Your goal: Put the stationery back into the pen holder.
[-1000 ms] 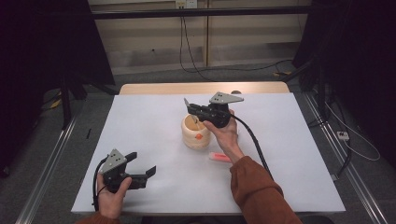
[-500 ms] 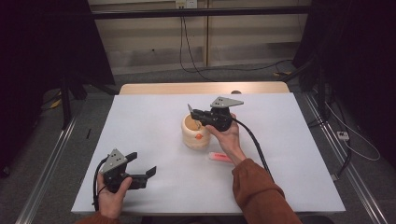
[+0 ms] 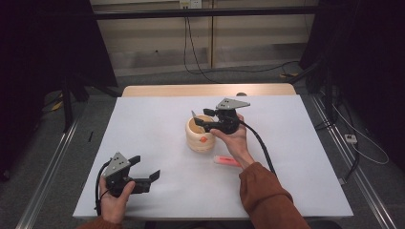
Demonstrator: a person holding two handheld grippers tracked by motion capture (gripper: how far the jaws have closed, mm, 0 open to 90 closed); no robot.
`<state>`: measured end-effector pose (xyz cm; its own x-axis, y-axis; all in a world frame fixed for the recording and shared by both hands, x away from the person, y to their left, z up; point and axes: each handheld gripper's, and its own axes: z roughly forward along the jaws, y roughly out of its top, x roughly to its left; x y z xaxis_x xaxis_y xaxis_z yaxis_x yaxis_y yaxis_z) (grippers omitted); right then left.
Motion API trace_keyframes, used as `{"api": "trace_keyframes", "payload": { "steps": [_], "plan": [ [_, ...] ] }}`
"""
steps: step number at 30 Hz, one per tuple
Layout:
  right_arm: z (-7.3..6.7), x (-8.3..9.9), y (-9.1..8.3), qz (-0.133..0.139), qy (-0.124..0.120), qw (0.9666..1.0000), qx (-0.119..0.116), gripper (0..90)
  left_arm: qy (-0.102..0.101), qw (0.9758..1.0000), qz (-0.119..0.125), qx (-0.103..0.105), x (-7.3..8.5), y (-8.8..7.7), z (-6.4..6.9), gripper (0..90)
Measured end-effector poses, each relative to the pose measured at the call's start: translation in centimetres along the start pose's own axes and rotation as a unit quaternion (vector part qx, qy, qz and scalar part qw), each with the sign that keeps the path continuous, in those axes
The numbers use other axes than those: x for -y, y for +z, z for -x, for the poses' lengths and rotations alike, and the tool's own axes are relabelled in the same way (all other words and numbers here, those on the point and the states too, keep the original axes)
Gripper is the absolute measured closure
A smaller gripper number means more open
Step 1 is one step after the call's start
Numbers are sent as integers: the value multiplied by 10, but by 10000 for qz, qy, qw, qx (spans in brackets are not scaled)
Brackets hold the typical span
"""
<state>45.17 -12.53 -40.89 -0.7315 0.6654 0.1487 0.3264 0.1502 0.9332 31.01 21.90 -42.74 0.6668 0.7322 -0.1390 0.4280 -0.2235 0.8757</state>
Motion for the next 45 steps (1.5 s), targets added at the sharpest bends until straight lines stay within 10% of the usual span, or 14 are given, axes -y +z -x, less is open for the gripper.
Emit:
{"api": "trace_keyframes", "payload": {
  "steps": [18,45],
  "plan": [
    [5,-8,-15,-105,181,9993,296,51,-2,10000,6,8,0,0,0,67],
    [26,3,-77,-507,310,9890,1355,55,3,10000,-3,7,0,1,1,67]
  ]
}}
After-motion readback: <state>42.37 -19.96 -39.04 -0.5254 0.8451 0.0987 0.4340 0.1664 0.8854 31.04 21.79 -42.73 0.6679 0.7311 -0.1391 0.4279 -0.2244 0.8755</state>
